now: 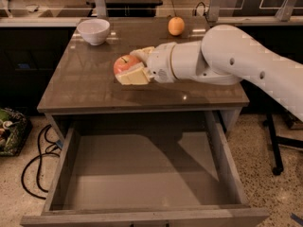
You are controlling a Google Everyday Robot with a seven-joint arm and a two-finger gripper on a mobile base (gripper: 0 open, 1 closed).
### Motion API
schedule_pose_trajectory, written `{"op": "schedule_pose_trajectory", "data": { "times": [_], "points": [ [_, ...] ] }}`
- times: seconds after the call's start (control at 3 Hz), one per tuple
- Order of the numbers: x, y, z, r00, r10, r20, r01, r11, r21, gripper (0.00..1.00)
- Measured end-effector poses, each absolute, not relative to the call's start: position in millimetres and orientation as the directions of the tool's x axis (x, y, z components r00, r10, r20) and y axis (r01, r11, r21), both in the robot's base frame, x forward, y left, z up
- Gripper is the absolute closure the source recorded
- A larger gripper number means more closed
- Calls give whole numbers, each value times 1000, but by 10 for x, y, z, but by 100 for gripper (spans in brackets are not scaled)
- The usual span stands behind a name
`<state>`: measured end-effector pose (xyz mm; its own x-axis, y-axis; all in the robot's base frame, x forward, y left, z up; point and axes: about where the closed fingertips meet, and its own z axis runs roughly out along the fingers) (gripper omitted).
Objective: Place apple into top drawer
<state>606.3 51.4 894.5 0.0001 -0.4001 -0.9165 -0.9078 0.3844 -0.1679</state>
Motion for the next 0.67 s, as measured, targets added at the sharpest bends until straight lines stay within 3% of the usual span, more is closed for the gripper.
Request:
{"op": "schedule_pose_trajectory", "data": {
  "times": [0.67],
  "points": [
    [5404,302,8309,-46,-430,-902,-903,405,-147,100]
  ]
}}
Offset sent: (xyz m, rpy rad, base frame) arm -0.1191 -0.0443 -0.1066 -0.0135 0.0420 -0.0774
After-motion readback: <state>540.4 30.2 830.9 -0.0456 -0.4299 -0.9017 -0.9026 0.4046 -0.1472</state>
